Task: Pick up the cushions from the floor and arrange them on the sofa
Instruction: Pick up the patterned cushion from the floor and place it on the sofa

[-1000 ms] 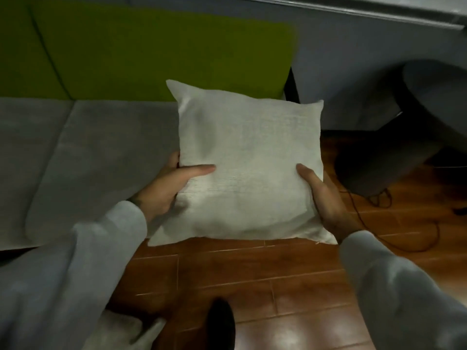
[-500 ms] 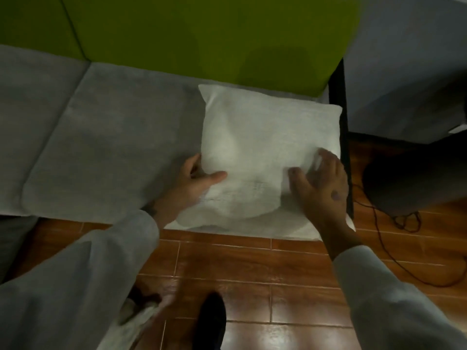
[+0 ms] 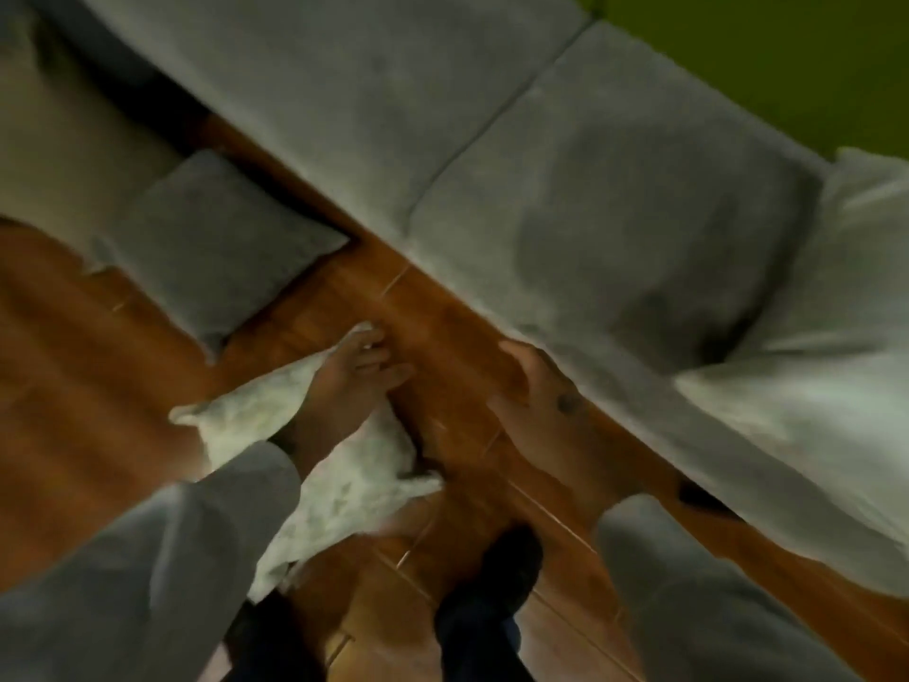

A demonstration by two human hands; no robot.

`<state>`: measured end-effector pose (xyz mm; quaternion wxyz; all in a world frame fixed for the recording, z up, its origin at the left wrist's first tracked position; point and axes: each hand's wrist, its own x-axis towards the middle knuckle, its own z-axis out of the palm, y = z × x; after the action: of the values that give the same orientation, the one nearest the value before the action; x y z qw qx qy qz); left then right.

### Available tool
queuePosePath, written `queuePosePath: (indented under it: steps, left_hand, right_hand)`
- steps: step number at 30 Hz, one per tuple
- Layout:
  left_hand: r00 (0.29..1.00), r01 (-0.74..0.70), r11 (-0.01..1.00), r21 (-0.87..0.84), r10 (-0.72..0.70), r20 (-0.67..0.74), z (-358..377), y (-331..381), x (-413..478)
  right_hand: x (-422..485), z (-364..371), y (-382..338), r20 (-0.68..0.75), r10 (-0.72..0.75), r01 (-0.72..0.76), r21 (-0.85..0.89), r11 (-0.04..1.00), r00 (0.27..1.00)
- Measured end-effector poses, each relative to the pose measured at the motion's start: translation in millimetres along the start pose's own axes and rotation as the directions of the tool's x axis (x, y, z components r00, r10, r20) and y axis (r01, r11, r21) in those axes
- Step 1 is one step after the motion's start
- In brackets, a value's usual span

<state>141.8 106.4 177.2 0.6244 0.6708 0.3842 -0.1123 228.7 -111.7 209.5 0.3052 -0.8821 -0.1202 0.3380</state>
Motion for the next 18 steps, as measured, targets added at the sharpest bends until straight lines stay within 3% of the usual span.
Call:
queuePosePath:
  steps: [3,8,12,18]
  left_hand:
    - [0.981,0.128,0.990,-0.062,-0.136,-0.139,-35,-47,2]
    - [0.877,0.347,0.928,-0.137,-0.373,-0.304,-121,-216,27]
    - [0.852,0.415,0.876,-0.246,-0.469,-0.234,-141,-321,51]
    - [0.918,0.339,0.863,-0.376,-0.390,-0.069,-147,-391,82]
  right_hand:
    - [21,38,10,0.081,0.088,-0.083,-0.055,0.995,0.993]
    - [96,189,30,0.283,0.237,-0.228,-0.064,0.971,0.929]
    - [147,273,76,0.358,0.362,-0.389,0.003,0.921,0.861]
    - [181,330,118,0.314,0.388,-0.459,0.194,0.867,0.866]
